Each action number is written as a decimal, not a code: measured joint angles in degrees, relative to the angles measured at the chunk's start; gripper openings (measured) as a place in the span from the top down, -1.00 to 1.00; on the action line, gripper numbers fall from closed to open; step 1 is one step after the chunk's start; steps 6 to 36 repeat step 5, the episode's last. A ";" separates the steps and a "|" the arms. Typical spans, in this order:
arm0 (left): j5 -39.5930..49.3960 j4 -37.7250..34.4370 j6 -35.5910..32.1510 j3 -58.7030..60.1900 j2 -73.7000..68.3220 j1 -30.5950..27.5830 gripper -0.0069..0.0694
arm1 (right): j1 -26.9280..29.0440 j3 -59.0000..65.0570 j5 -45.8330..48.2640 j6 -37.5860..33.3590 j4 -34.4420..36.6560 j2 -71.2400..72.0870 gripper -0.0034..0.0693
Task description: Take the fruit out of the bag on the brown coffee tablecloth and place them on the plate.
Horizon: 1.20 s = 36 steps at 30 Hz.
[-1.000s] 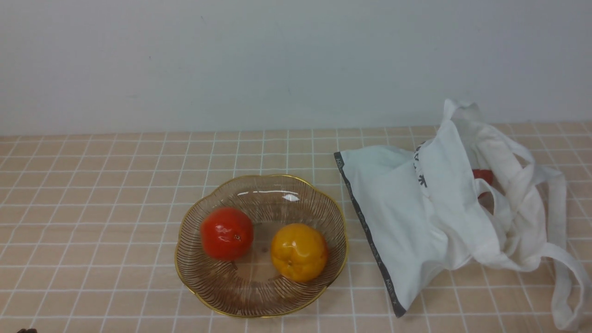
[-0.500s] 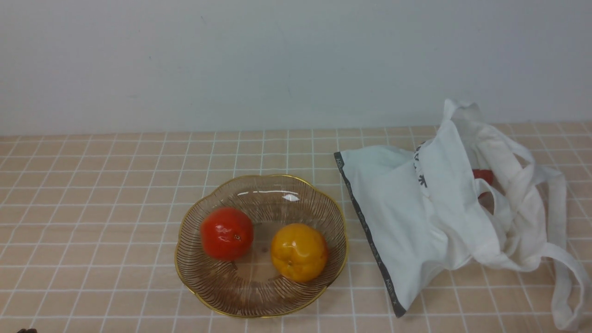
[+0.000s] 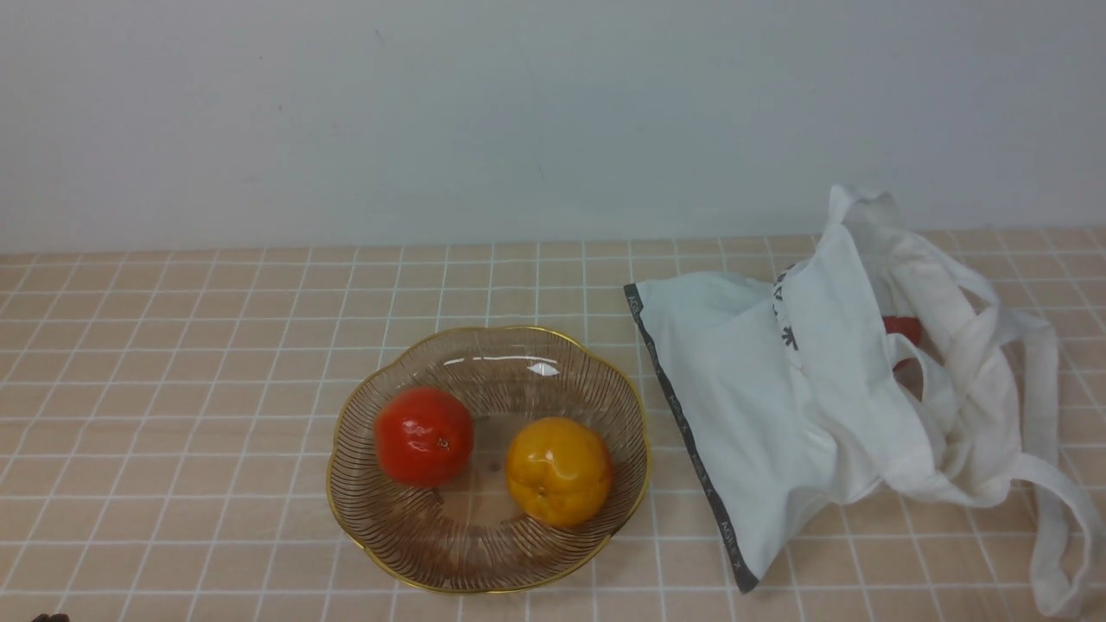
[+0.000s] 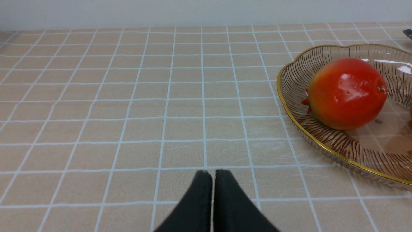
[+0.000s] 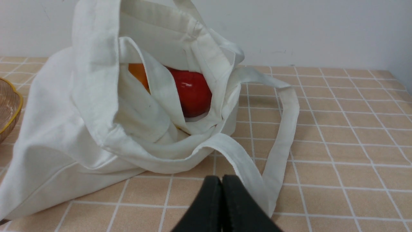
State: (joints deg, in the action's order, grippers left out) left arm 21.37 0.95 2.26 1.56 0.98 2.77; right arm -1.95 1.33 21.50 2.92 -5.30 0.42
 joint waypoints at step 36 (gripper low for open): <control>0.00 0.00 0.00 0.00 0.00 0.00 0.84 | 0.00 0.00 0.00 0.00 0.00 0.00 0.94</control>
